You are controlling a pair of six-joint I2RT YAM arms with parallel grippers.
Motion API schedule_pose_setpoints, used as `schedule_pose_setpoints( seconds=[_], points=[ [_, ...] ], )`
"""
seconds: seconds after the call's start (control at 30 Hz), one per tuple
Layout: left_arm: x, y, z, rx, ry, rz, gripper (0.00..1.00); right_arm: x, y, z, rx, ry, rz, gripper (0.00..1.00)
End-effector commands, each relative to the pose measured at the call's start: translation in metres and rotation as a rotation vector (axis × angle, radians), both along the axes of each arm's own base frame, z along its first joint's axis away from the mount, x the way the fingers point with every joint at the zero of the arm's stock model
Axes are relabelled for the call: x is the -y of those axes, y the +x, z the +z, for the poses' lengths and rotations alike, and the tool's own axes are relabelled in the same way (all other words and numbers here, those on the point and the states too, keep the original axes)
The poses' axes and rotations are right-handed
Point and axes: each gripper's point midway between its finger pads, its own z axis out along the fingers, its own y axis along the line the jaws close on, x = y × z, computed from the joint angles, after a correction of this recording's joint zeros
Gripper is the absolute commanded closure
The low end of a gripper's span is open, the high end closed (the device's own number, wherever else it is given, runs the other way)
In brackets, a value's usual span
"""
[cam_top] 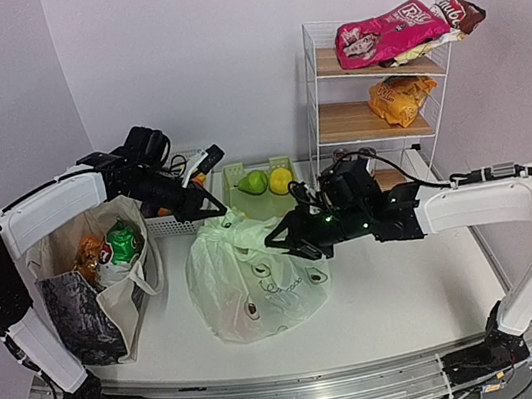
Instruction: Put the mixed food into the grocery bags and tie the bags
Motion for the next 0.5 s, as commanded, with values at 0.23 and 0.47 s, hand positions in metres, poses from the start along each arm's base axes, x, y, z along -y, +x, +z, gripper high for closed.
schedule_pose_setpoints(
  seconds=[0.23, 0.47],
  points=[
    [0.002, 0.003, 0.029, 0.032, -0.061, 0.020, 1.00, 0.002, 0.014, -0.008, -0.009, 0.003, -0.074, 1.00],
    [-0.015, 0.038, 0.039, 0.097, -0.058, 0.139, 1.00, 0.063, -0.002, -0.058, -0.039, -0.179, -0.194, 1.00]
  ],
)
